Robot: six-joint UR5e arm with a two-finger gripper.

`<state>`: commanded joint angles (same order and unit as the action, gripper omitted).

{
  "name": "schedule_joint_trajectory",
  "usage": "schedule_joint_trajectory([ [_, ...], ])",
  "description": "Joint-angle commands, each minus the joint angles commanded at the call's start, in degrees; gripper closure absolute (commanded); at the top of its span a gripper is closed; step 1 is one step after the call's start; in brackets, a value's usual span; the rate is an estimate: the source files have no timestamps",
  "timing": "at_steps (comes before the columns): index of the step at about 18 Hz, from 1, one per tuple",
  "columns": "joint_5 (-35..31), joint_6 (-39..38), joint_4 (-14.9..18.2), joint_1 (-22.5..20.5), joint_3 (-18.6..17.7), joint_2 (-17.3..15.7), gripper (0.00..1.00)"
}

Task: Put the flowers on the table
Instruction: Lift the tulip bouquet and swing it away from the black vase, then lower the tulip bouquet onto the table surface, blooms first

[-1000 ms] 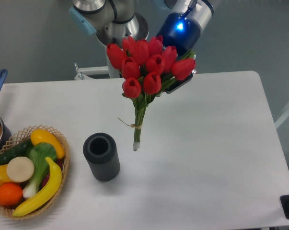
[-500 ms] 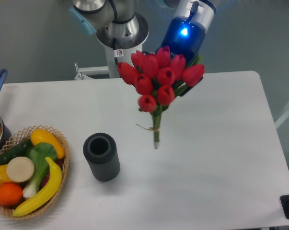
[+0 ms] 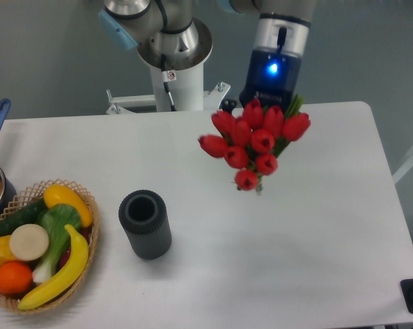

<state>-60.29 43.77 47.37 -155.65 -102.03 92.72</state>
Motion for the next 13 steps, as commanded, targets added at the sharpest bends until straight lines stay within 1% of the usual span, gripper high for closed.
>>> schedule_joint_trajectory([
  [2,-1.32,0.18,1.22,-0.09,-1.05,0.09,0.62],
  [4,-5.17,0.53,2.89,-0.09,-2.11,0.7,0.62],
  [7,-10.72,2.11,3.16,-0.17,-3.78,2.54,0.62],
  [9,-11.17,2.9,3.25,-0.44,-4.4,3.16,0.62],
  [11,-11.69,2.99,3.51,-1.66,-5.1,3.6,0.62],
  [13,-14.05,3.52,3.61,-2.28,-5.98,3.95,0.62],
])
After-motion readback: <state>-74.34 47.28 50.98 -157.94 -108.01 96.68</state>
